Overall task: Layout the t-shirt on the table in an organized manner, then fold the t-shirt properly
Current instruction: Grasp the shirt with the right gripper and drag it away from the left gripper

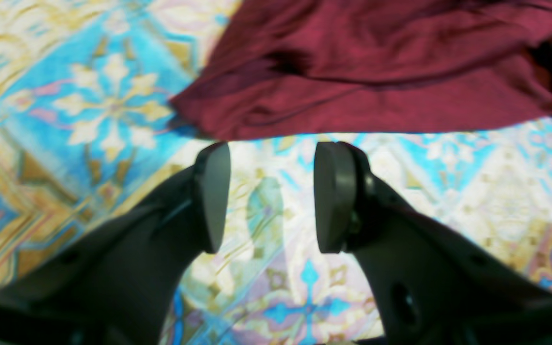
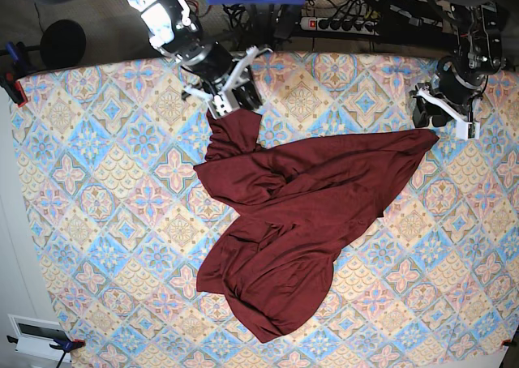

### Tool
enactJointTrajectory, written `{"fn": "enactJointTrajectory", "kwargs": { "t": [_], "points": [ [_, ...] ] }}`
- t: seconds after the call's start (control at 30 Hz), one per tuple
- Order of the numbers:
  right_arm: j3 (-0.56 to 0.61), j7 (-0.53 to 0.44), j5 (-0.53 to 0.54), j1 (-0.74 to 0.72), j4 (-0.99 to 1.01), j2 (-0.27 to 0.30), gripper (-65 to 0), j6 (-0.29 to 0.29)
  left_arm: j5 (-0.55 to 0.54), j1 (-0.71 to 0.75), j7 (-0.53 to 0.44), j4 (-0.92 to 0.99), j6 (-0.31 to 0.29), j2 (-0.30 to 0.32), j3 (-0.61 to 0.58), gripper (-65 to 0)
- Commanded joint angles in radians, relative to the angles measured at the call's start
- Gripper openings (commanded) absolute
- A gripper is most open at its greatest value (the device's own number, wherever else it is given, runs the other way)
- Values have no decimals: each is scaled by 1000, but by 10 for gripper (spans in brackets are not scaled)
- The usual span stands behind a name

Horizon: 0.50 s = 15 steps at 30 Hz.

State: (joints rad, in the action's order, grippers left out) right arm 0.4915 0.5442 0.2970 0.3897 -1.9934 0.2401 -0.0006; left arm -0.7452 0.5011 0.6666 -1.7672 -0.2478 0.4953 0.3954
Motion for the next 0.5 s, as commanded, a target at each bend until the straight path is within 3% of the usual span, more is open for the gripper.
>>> {"fn": "enactJointTrajectory", "kwargs": {
  "t": [0.0,0.23,0.37,0.47],
  "points": [
    [23,-19,8,-36,-20,-2,-572,6,-14,-2,-18,-13,-5,13,12,-370],
    [197,115,8,-298,-16,-3,-572,1,-15,-5,-20,-12,-5,-1,84,-370],
    [220,153,11,-449,18,-6,-572,1,-9,-5,-18,-10,-5,-45,173,-370],
    [221,153,17,-524,79,-9,-571,1,-9,-9,-25,40,-5,-43,185,-370]
  ]
}}
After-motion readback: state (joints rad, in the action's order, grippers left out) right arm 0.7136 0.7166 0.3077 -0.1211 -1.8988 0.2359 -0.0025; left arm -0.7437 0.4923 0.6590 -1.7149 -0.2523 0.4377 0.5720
